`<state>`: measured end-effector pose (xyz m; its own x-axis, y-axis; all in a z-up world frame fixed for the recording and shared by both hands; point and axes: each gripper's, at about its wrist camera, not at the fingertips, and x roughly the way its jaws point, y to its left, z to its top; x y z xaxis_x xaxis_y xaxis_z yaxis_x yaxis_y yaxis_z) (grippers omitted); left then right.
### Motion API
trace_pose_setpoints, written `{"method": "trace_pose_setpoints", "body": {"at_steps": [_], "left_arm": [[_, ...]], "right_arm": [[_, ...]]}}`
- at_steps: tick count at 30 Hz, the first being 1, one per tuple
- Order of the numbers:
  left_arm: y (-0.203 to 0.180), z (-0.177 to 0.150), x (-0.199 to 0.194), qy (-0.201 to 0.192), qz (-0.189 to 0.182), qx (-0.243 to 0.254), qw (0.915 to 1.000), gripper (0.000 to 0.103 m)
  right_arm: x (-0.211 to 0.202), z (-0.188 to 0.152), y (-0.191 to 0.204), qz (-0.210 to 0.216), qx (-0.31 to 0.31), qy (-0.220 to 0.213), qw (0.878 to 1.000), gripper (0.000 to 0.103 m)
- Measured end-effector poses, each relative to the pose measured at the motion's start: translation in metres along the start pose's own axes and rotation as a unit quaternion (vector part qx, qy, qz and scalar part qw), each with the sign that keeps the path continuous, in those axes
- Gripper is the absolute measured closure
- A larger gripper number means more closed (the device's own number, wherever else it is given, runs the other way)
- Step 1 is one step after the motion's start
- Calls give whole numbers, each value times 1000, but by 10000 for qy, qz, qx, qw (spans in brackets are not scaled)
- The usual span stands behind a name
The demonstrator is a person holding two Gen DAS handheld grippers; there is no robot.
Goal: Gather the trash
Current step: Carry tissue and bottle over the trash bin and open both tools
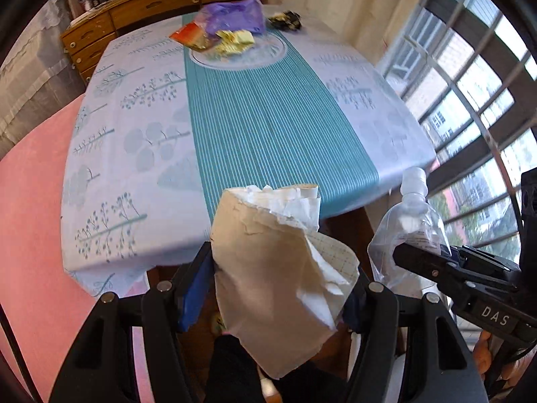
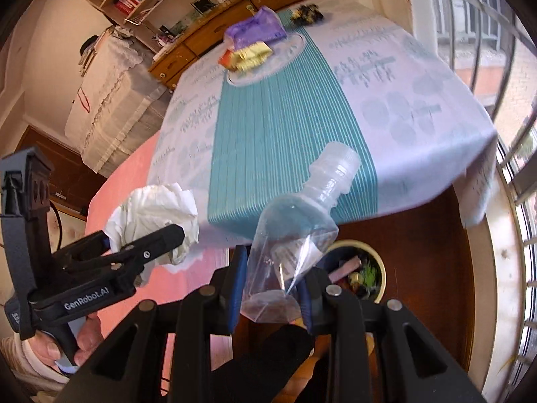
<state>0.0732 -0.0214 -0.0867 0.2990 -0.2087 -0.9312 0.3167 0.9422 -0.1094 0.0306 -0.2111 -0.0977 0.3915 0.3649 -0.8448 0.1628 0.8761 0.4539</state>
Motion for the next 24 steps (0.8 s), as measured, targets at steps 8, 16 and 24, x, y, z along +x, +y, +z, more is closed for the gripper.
{"method": "trace_pose_setpoints", "body": {"at_steps": [8,16,24], "left_arm": [[-24,-35,50,510,-268,655,9962,39],[-34,-81,144,1003,-547,1052,9879,39],[-23,-112,258,1132,-521,1110,9860,37]], "right_arm": [[37,-60,-35,-300,752,169,9966,75],[109,-111,-78,-644,1251,295,9896,74],[198,-144,-135,-906,1294,573,9858,73]]}}
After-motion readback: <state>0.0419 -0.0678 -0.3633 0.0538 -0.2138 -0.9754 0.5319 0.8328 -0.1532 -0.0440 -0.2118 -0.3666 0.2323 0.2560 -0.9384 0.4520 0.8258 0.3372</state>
